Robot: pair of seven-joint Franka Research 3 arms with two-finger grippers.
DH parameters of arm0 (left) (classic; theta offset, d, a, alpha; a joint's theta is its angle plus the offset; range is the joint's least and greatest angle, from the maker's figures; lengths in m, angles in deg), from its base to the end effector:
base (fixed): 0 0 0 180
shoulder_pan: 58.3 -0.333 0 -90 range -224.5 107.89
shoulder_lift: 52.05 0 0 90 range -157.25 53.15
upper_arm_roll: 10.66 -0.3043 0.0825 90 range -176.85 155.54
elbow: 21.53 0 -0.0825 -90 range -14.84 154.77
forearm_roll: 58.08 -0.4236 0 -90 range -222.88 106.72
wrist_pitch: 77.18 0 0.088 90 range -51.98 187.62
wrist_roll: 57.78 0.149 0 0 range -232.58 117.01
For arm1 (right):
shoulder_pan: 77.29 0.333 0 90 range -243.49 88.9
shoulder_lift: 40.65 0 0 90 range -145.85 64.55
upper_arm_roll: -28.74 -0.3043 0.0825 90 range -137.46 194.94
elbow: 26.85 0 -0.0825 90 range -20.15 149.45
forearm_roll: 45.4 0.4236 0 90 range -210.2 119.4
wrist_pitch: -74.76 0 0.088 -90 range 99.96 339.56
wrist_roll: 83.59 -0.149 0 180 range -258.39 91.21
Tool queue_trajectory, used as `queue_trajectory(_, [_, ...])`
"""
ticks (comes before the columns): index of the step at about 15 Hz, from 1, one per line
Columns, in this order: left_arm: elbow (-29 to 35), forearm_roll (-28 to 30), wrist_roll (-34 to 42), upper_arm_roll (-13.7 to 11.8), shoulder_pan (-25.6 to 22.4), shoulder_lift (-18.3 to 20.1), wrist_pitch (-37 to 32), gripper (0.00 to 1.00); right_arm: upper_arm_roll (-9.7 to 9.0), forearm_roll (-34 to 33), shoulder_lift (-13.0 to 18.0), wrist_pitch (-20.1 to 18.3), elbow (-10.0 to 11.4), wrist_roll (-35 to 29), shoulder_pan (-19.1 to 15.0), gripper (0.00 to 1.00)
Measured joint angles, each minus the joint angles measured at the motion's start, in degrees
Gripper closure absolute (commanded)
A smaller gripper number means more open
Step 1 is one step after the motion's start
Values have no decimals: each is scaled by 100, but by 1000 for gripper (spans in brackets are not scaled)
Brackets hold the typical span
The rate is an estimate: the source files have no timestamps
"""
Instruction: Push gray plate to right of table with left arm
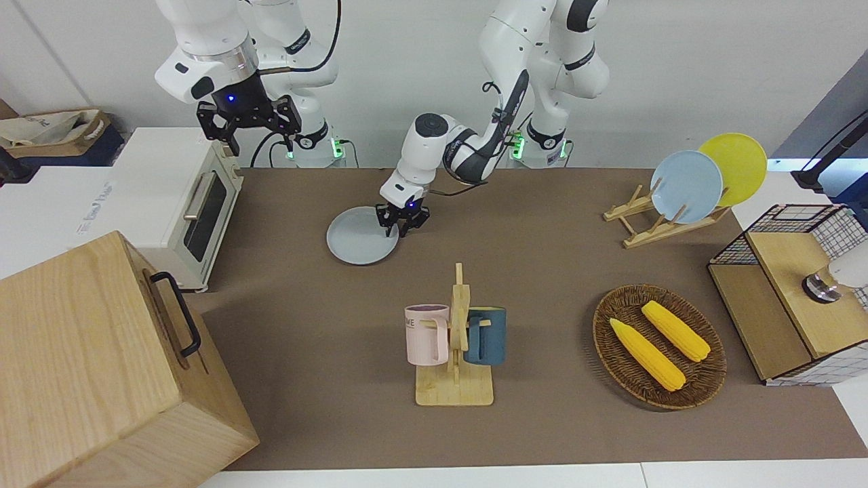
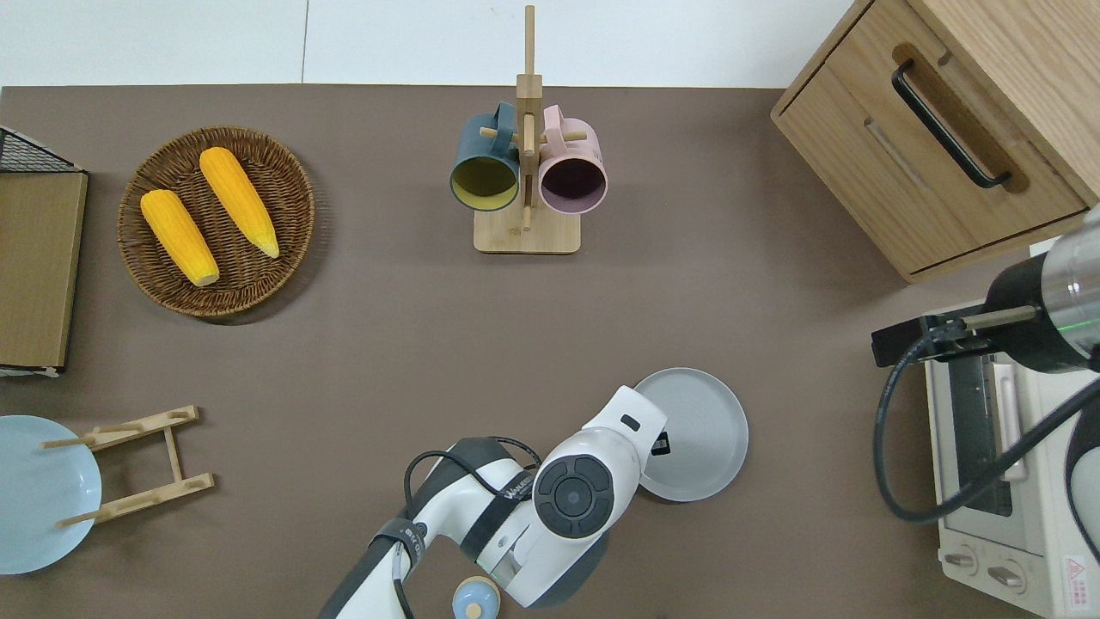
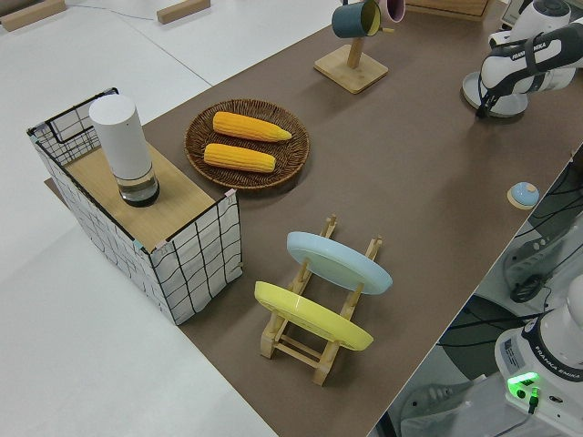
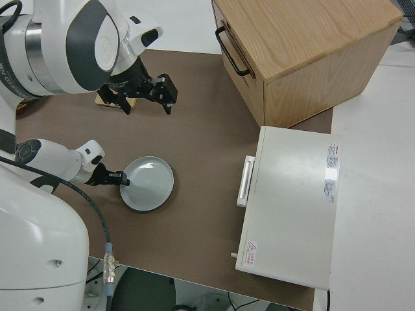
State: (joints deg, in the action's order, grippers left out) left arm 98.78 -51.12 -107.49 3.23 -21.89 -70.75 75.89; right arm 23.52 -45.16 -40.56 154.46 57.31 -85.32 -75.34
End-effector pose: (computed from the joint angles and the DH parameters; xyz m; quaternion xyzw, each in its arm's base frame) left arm 0.4077 -0.4913 0.2119 0.9880 0.0560 0.0256 0.1417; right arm 0.5667 0.0720 0.6080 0.9981 0.0477 -0.0382 0.0010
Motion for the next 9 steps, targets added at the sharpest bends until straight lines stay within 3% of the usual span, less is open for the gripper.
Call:
queue_trajectory(5, [-52,-12,8,-125,-38,40,-271,11,0,0,0,0,0,0,0,17])
queue_trajectory(9, [-124,-25,398,-157,-432,337,-919,11,0,0,0,0,0,0,0,17])
